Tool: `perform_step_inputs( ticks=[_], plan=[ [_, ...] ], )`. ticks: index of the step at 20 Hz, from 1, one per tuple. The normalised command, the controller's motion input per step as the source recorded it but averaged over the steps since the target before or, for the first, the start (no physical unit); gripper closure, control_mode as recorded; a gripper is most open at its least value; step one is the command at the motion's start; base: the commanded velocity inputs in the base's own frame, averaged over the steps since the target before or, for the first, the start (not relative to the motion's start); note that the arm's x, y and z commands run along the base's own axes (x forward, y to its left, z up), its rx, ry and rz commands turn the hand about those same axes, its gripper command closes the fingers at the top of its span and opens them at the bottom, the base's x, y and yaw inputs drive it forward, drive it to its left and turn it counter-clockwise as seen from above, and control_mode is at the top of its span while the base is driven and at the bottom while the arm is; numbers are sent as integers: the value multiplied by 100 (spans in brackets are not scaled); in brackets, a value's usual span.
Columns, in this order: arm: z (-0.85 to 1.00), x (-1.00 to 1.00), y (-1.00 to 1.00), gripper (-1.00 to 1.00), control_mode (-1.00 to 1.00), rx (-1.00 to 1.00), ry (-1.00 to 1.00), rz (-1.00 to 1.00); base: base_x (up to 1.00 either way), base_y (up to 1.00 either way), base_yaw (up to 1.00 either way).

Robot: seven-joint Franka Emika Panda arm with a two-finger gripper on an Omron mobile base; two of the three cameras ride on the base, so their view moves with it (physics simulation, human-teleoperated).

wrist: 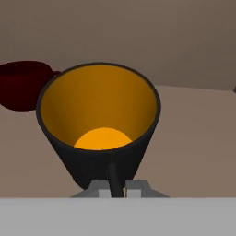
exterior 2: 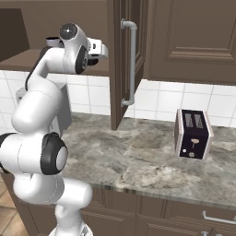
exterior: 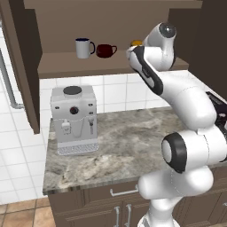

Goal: Pick the mug on the counter and place it in the cabinet with the handle facing the right, like the mugs already inside.

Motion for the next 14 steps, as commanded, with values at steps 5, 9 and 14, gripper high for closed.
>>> perform_step_inputs(
  ticks=[5,9,14],
  plan=[
    [-4,6,0,100,-100,5,0,22,0,0,0],
    [-3,8,0,100,-100,1,0,23,0,0,0],
    [-7,11,0,100,-100,0,0,22,0,0,0]
  ],
)
